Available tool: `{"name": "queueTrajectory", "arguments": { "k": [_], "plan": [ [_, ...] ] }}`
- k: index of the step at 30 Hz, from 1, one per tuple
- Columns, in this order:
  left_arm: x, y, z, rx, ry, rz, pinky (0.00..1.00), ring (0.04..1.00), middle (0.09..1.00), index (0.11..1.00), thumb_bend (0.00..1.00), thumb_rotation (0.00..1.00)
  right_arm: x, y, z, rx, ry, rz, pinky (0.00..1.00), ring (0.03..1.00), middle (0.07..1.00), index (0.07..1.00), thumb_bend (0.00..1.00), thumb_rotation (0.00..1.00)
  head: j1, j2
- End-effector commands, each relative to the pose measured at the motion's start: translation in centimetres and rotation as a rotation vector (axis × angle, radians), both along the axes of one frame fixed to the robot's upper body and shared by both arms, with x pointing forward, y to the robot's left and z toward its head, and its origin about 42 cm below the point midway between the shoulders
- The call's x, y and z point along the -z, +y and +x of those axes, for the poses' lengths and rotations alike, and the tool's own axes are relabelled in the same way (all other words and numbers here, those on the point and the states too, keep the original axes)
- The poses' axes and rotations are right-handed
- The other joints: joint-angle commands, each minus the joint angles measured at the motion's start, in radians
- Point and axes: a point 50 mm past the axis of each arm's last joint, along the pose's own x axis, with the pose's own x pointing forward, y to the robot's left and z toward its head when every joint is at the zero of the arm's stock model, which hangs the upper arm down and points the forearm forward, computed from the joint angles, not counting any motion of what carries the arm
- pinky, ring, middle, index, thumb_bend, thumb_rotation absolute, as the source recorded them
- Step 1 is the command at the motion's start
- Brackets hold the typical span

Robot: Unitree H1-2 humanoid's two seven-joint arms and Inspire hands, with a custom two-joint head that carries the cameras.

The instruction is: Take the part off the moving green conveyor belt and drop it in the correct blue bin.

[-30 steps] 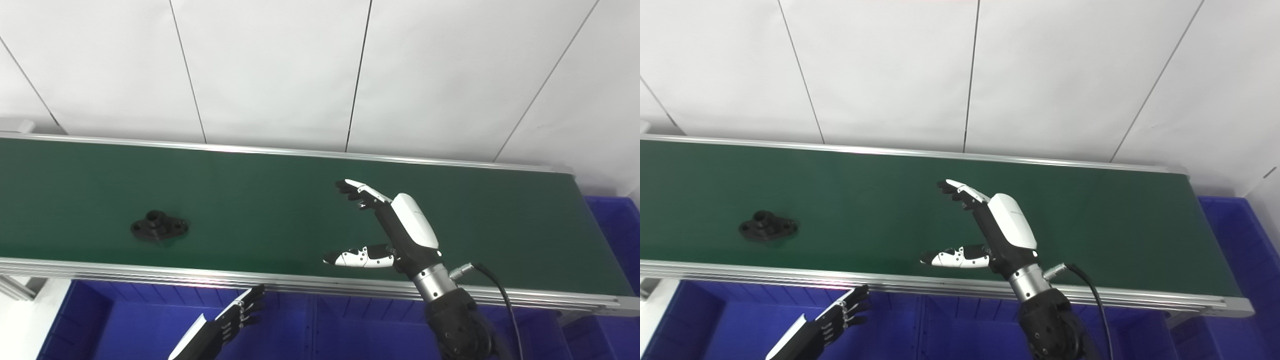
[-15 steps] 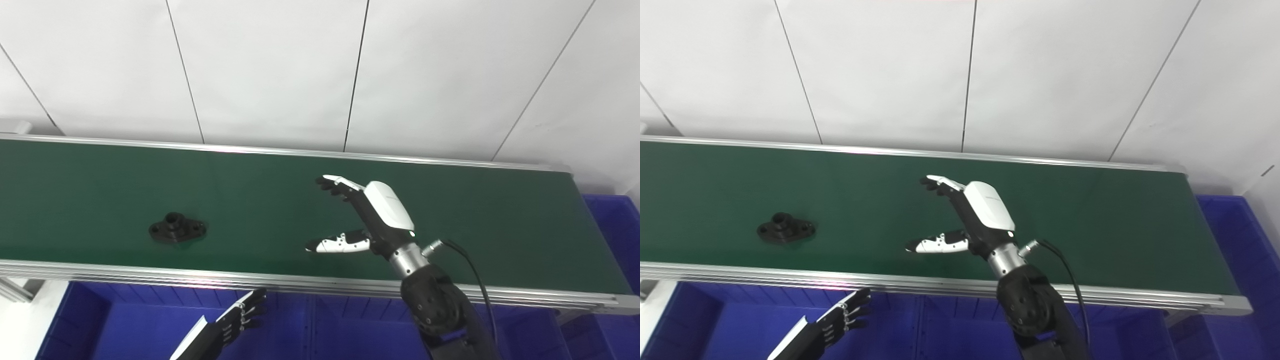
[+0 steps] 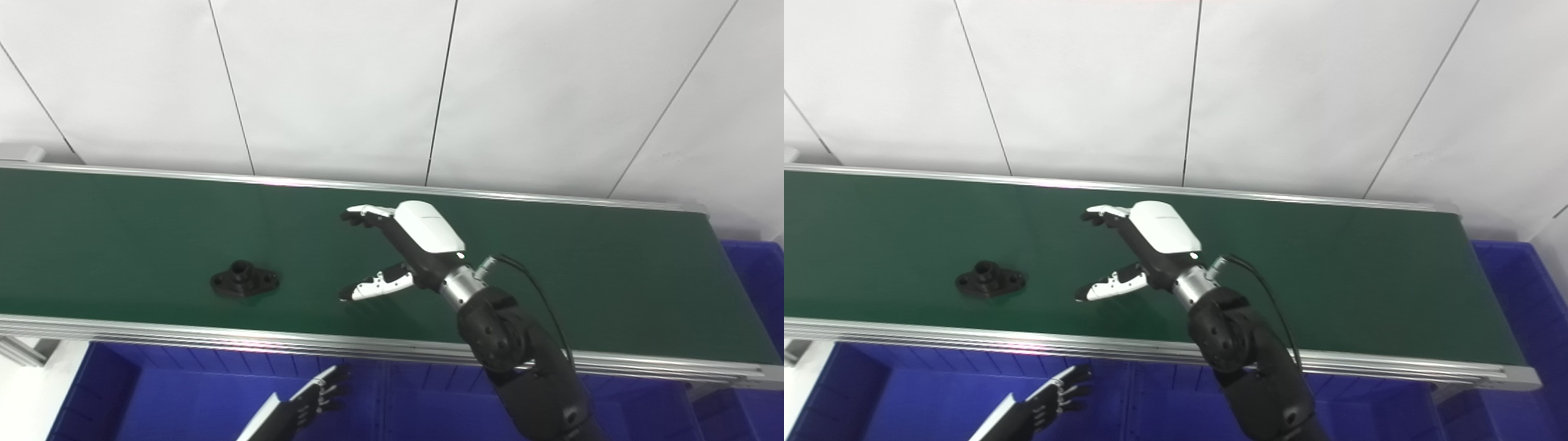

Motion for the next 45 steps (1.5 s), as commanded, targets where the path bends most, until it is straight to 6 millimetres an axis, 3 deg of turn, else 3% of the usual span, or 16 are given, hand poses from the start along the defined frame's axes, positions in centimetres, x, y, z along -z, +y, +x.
{"name": "queueTrajectory", "arguments": {
  "k": [1, 13, 29, 39, 45],
  "plan": [
    [-0.7, -0.1, -0.1, -0.01, -0.05, 0.004, 0.84, 0.9, 0.944, 0.93, 0.71, 0.44, -2.4, 2.0, 0.9, -0.042, -0.058, 0.012, 0.73, 0.767, 0.776, 0.797, 0.83, 0.41, 0.009, 0.0],
    [-0.8, -1.7, -0.4, 0.0, -0.068, 0.023, 0.86, 0.914, 0.952, 0.932, 0.72, 0.46, -2.1, 4.8, 2.1, -0.111, -0.032, -0.173, 0.79, 0.822, 0.829, 0.84, 0.84, 0.42, 0.08, 0.006],
    [-0.9, -2.5, -0.8, -0.01, -0.081, 0.029, 0.87, 0.931, 0.963, 0.936, 0.71, 0.46, -0.6, 8.4, 3.9, -0.152, -0.021, -0.32, 0.74, 0.78, 0.794, 0.815, 0.82, 0.37, 0.091, 0.011],
    [-0.9, -2.9, -1.2, -0.027, -0.081, 0.024, 0.87, 0.931, 0.968, 0.938, 0.72, 0.46, 0.8, 7.9, 5.7, -0.123, -0.012, -0.367, 0.68, 0.74, 0.765, 0.791, 0.81, 0.37, 0.101, 0.019],
    [-1.0, -3.1, -1.5, -0.032, -0.088, 0.033, 0.87, 0.926, 0.965, 0.943, 0.73, 0.48, 2.2, 7.1, 6.1, -0.124, -0.014, -0.434, 0.69, 0.751, 0.778, 0.794, 0.78, 0.29, 0.101, 0.036]
  ]
}}
